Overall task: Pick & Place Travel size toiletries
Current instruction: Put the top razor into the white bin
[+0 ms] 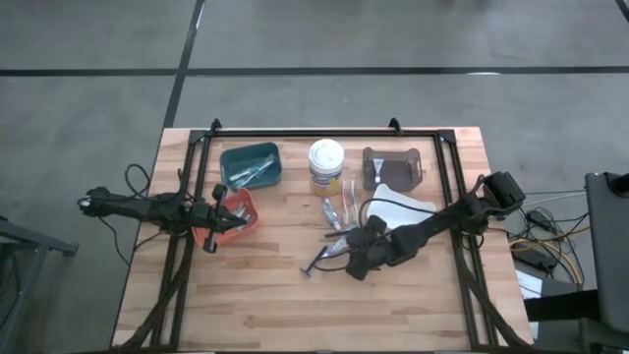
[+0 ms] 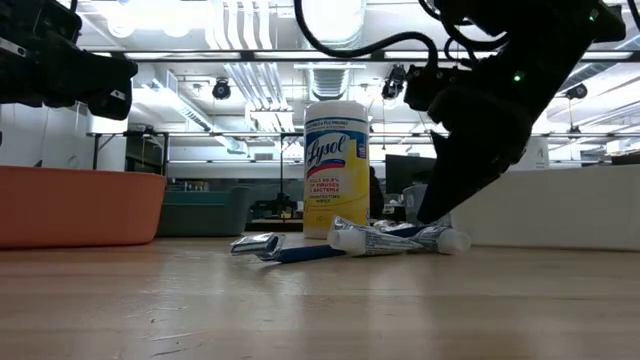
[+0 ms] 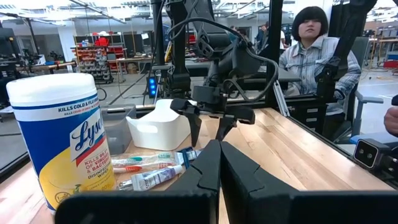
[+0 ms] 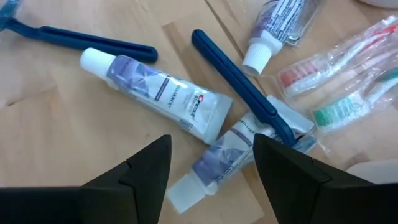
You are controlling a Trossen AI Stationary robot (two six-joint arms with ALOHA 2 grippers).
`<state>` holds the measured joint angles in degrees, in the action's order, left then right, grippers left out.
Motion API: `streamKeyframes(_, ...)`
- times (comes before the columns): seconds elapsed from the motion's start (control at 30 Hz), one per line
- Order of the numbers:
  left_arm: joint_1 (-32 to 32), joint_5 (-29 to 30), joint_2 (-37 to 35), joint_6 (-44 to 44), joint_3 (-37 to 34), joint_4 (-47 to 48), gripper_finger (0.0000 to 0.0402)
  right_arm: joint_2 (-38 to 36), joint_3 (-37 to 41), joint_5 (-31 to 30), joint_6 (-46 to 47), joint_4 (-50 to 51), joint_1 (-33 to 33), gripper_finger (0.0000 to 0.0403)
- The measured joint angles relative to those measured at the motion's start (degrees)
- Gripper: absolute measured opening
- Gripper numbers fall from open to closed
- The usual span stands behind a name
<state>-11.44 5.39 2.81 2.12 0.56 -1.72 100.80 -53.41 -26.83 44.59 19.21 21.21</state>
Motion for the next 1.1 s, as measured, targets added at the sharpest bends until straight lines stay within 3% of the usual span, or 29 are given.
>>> streamKeyframes(0.23,0.00,0.00,0.00,0.01,0.00,-0.02,0.0007,3.77,-1.47,-1.94,-0.43,0.94,-0.04,0.0224)
streamKeyframes(0.4,0.00,0.00,0.00,0.01,0.00,0.00,0.0007,5.90,-5.91,-0.67,0.69,7.29,-0.09,0.0224)
streamKeyframes(0.63,-0.02,0.00,0.00,0.01,0.00,0.00,0.0007,5.43,-15.17,1.22,-14.48,20.21,0.28,0.0224)
streamKeyframes(0.9,0.00,0.00,0.00,-0.01,0.00,0.00,0.0007,5.46,-21.85,0.69,-18.19,29.51,-0.29,0.0224)
streamKeyframes(1.1,0.00,0.00,0.00,0.01,0.00,0.00,0.0007,5.43,-22.99,5.22,-26.48,31.53,-0.52,0.0224)
